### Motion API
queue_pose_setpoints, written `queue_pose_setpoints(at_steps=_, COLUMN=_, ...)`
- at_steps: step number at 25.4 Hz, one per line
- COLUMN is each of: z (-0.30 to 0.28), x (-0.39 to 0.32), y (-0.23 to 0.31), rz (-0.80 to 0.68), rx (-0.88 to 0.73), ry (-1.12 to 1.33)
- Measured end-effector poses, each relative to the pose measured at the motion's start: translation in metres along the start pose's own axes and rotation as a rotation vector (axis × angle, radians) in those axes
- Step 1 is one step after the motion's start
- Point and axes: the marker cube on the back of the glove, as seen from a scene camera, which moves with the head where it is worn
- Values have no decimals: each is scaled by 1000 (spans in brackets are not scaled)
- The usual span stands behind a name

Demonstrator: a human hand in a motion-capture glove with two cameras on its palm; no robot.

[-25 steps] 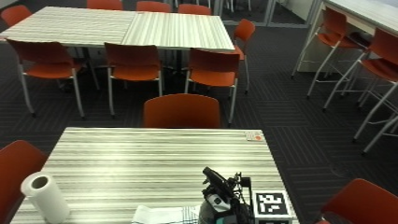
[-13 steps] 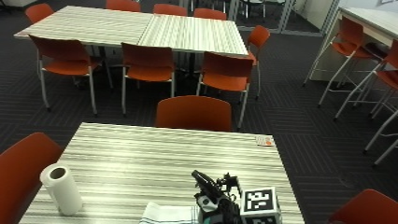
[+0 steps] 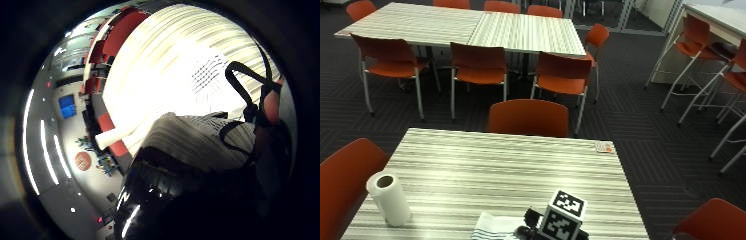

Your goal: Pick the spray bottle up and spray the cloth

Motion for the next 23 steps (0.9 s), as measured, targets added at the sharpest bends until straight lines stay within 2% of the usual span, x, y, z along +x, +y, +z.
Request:
queue_pose_setpoints(at_steps=6, z=21, x=3, y=2, rz=-7, rx=19, ry=226)
queue_pose_setpoints(at_steps=12, z=29, x=5, y=3, rz=-23, rx=32, ry=307)
queue_pose_setpoints(at_steps=17, z=23, x=2, y=5, rz=-18, rx=40, ry=250)
queue_pose_setpoints(at_steps=23, z=4, x=-9, y=12, rz=-27, rx=48, ry=1)
